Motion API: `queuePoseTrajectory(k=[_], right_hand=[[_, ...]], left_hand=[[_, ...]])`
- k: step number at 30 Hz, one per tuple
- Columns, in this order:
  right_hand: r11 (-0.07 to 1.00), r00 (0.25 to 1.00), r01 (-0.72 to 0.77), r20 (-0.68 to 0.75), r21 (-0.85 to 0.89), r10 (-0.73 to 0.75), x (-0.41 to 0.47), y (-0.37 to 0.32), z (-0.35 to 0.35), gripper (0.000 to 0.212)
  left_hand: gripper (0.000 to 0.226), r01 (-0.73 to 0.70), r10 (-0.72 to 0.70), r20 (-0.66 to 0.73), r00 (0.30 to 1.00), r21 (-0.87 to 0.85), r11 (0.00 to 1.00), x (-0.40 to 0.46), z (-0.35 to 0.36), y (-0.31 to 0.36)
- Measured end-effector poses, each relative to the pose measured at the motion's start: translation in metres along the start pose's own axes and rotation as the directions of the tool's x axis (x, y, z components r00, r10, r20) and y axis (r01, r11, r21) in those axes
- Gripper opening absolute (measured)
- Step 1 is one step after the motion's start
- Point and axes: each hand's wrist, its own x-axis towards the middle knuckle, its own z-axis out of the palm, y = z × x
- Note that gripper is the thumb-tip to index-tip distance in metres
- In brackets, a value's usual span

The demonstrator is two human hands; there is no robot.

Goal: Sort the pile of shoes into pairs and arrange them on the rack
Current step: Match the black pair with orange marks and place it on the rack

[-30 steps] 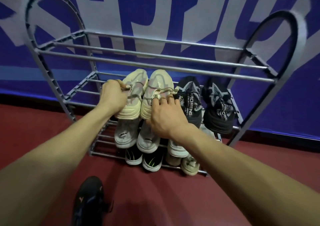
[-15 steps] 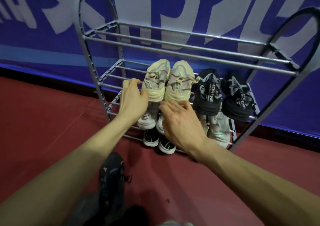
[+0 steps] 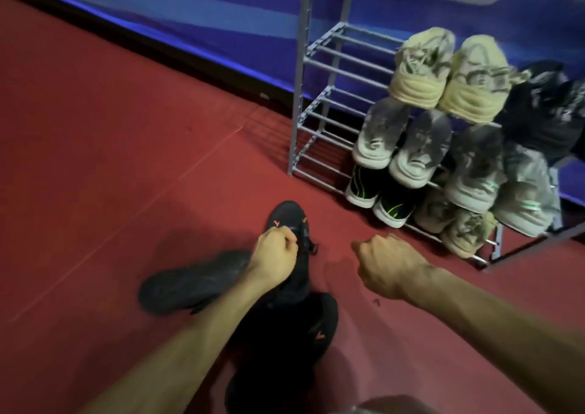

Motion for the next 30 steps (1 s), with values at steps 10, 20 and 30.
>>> queuePoseTrajectory(k=[10, 20, 30], right_hand=[[0.997, 0.996, 0.053, 0.077, -0.054, -0.049, 0.006, -0.025, 0.009, 0.039], [0.998, 0.977, -0.056, 0.204, -0.017, 0.058, -0.027, -0.005, 0.034, 0.035], [0.990, 0.954, -0.098, 0.294, 0.100, 0.065, 0.016, -0.034, 0.055, 0.036]], left_hand=[[0.036, 0.452, -0.448, 0.144, 0.882, 0.001, 0.892, 0.002, 0.039, -0.046], [0.042, 0.383, -0.412, 0.206, 0.888, 0.169, 0.908, 0.006, 0.050, -0.054], [0.030, 0.176, -0.174, -0.032, 0.984, 0.230, 0.957, -0.031, 0.013, -0.076]])
